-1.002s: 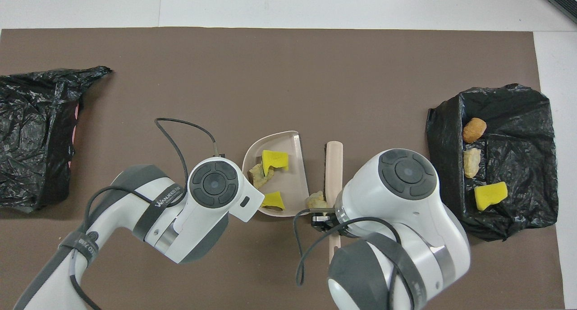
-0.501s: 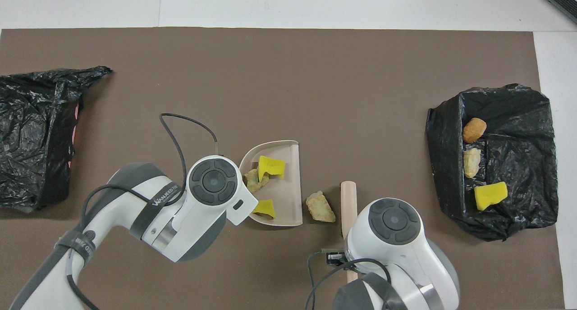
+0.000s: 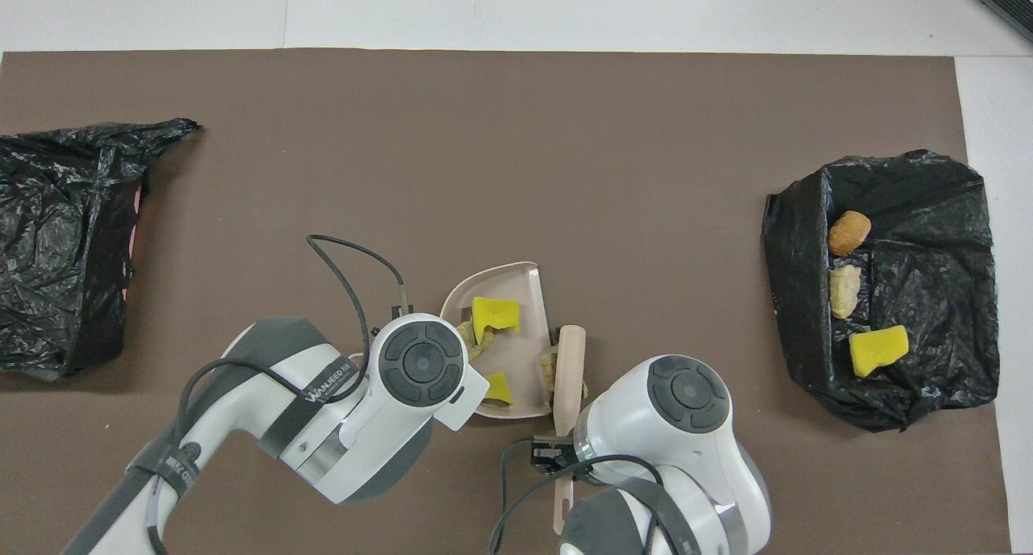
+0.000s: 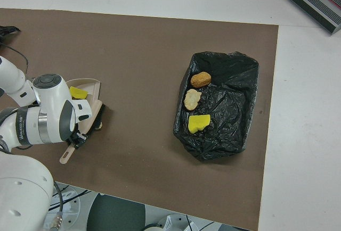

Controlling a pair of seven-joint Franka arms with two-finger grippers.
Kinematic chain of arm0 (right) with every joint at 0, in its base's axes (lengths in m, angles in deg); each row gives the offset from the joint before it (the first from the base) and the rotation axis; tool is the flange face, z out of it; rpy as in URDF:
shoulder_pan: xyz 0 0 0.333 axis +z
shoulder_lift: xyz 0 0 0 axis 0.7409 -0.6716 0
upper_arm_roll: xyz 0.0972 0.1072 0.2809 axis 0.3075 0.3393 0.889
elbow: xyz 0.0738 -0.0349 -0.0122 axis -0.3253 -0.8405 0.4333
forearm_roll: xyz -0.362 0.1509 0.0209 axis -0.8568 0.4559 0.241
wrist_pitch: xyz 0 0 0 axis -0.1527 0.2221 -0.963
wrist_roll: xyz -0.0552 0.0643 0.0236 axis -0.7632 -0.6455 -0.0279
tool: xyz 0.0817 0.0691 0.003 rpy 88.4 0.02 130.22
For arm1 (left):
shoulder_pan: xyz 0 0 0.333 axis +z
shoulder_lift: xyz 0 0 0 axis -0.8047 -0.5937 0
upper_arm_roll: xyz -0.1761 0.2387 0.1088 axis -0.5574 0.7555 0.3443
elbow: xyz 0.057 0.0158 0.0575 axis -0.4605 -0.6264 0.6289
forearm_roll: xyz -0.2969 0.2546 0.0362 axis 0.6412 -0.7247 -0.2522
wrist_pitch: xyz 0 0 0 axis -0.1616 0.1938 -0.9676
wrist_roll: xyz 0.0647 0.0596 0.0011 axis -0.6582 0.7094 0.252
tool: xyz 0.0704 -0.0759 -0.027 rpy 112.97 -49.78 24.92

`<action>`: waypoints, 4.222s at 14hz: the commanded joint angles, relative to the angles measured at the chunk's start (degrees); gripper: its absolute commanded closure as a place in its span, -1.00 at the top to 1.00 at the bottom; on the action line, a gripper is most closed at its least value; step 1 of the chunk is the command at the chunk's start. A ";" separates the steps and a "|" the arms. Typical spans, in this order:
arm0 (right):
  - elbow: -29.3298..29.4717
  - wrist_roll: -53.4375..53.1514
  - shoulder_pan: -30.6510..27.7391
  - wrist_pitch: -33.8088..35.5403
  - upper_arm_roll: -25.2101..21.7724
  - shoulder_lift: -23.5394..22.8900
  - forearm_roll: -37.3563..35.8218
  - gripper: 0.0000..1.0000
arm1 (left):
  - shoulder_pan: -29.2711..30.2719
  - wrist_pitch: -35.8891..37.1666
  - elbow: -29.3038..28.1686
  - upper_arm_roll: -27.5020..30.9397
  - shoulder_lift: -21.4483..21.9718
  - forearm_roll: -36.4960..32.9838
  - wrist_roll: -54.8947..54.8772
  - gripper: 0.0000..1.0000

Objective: Sweep and dump trash in bin
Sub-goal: 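Sweep the remaining bread and sponge into the dustpan with the right gripper's brush, then carry the dustpan to the black bag nearest the left gripper, then tip the dustpan into the bag while the right gripper drops the brush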

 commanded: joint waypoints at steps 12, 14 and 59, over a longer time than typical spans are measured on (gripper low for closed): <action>5.66 -12.92 4.08 7.09 0.02 4.95 -7.64 -1.00 | 10.98 -4.04 5.79 0.36 -3.62 8.60 -15.36 -1.00; 4.42 -13.37 5.75 5.86 0.28 6.19 -8.00 -1.00 | 13.80 -3.34 8.16 0.45 -3.70 10.89 -19.59 -1.00; 28.40 6.04 -19.54 17.18 -0.69 3.82 -27.69 1.00 | 60.57 -4.04 32.10 2.12 -9.08 -30.12 -58.06 -1.00</action>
